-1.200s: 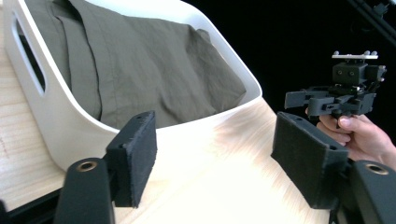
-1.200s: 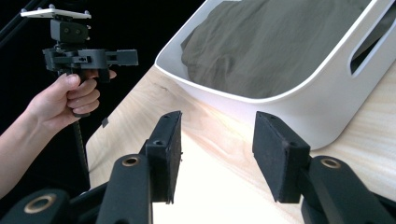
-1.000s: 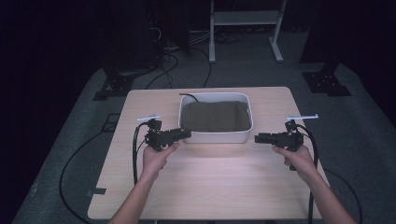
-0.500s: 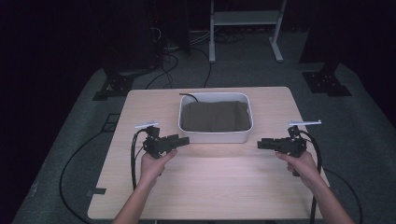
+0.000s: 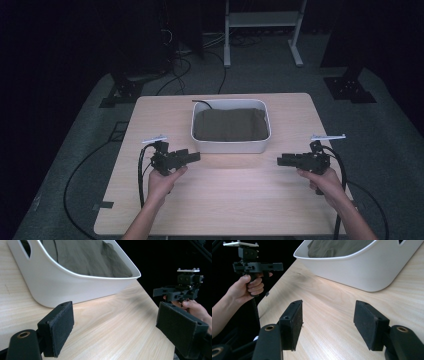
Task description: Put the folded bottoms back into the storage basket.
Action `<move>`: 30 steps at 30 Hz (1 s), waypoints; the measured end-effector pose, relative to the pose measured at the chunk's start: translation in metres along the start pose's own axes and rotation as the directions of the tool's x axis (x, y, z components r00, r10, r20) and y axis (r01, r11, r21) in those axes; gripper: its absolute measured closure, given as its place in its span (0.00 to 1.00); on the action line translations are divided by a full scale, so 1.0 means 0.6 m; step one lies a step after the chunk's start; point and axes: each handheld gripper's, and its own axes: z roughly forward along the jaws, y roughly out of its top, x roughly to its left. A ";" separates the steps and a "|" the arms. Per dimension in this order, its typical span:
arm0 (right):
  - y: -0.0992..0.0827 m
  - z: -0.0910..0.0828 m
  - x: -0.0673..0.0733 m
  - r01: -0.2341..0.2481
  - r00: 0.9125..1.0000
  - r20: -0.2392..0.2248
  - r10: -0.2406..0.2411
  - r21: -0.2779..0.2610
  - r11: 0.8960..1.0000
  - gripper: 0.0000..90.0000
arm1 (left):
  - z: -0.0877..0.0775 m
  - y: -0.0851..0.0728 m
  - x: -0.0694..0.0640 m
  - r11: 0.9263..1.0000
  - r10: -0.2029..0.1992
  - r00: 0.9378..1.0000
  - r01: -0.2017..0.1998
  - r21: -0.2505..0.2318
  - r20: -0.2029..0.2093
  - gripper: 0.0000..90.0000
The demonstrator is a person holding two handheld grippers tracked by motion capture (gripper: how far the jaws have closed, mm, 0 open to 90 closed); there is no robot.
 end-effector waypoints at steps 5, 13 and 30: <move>-0.015 -0.003 -0.003 0.002 1.000 -0.002 -0.002 0.006 1.000 0.43 | -0.006 -0.012 0.002 1.000 -0.002 1.000 0.002 -0.004 -0.005 0.15; -0.030 -0.010 -0.007 -0.003 1.000 0.004 0.003 0.004 1.000 0.42 | -0.012 -0.022 0.003 1.000 0.003 1.000 -0.003 0.002 -0.007 0.14; -0.064 -0.029 -0.012 -0.015 1.000 0.011 0.015 0.001 1.000 0.41 | -0.028 -0.047 0.005 1.000 0.004 1.000 -0.004 -0.003 -0.006 0.14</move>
